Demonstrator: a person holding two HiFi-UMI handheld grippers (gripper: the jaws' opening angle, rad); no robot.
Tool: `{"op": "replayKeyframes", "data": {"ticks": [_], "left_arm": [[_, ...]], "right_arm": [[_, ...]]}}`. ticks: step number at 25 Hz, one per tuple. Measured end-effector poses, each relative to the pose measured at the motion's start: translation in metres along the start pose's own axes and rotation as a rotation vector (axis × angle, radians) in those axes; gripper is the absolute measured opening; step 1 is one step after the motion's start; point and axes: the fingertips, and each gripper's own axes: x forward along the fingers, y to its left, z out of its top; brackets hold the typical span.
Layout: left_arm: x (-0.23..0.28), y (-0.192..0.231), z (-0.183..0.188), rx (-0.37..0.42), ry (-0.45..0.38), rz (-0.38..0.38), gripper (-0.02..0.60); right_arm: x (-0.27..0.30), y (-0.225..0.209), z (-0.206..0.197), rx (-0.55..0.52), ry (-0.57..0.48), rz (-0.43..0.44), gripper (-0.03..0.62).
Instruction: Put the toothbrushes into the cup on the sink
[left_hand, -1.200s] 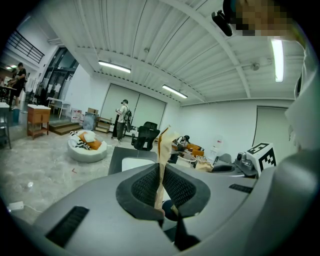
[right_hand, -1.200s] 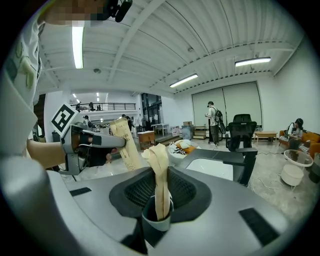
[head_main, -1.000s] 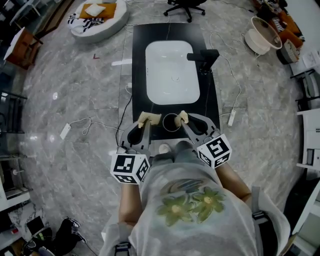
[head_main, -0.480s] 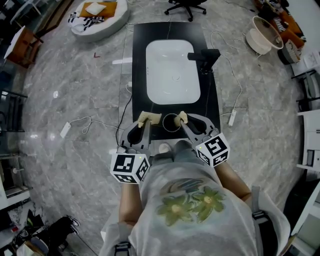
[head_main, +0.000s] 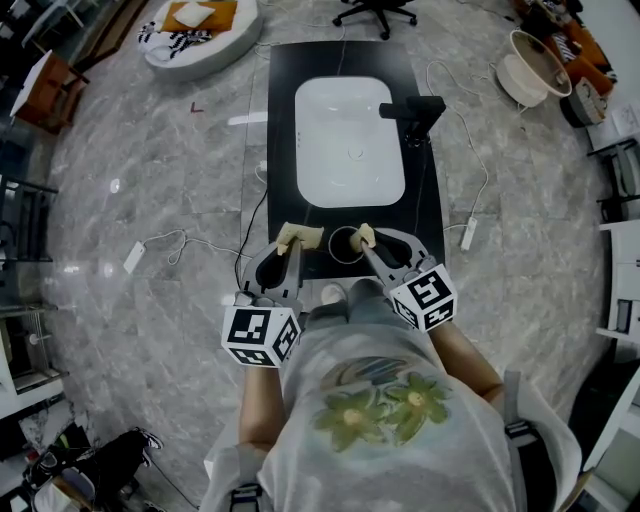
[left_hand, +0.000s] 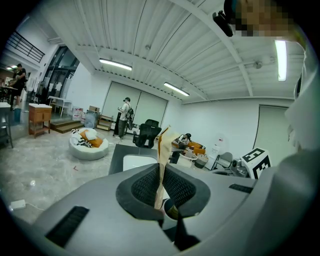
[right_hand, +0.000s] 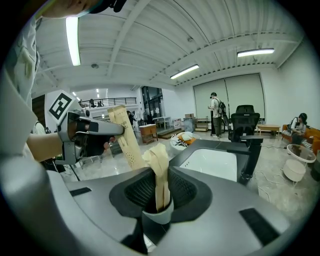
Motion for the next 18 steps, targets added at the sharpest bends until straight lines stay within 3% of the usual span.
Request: {"op": "replayKeyframes", "data": {"ticks": [18], "left_arm": [[0.004, 0.009, -0.001, -0.012, 0.008, -0.003, 0.034]], "right_arm": [[0.016, 0.000, -0.024, -0.009, 0.081, 0.002, 0.089]]}}
